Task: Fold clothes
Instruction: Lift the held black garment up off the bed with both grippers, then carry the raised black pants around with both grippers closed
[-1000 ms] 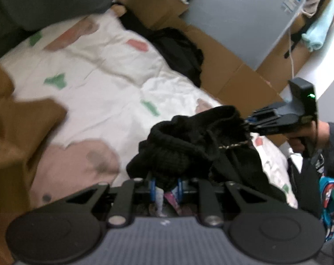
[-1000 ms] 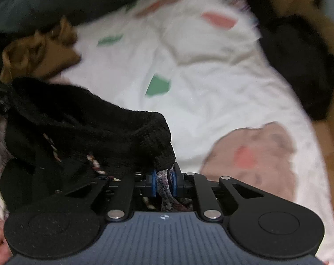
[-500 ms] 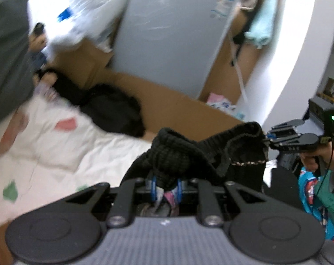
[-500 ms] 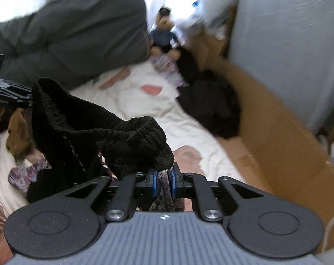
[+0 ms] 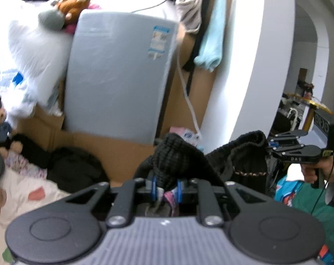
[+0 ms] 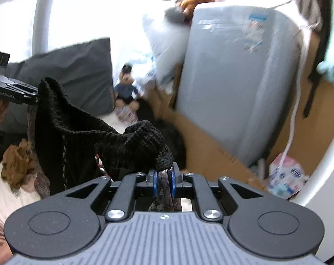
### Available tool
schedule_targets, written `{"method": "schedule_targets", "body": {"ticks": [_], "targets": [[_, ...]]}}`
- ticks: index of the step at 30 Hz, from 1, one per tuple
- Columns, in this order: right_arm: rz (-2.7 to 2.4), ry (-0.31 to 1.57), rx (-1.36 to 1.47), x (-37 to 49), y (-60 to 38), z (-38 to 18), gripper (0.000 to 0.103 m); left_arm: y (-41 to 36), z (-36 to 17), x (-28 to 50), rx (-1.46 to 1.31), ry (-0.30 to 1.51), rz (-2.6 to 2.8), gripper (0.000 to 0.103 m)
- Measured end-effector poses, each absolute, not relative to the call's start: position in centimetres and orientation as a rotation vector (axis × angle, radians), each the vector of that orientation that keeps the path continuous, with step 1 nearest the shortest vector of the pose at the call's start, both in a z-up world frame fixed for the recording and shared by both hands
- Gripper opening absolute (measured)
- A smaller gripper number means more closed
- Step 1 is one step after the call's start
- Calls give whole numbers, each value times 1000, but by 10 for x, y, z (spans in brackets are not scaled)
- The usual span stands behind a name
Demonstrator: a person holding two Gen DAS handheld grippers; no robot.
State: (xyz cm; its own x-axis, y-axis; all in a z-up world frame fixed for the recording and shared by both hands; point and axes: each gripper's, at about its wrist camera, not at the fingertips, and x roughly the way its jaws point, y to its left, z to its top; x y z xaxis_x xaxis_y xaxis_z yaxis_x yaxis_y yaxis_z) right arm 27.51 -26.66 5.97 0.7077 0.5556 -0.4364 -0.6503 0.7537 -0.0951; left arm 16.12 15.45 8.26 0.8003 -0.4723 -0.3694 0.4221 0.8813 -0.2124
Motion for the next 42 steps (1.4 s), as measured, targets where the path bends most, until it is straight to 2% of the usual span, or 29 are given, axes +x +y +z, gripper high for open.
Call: {"method": "schedule_targets", "body": {"ticks": [14, 30, 42], "targets": [[609, 226, -275, 206, -337, 138, 12, 103, 155, 129, -99, 298, -534, 18], [532, 106, -195, 110, -391, 187, 12, 73, 217, 56, -94, 138, -661, 18], [541, 57, -109, 16, -398, 195, 12, 85, 219, -10, -117, 102, -761, 18]]}}
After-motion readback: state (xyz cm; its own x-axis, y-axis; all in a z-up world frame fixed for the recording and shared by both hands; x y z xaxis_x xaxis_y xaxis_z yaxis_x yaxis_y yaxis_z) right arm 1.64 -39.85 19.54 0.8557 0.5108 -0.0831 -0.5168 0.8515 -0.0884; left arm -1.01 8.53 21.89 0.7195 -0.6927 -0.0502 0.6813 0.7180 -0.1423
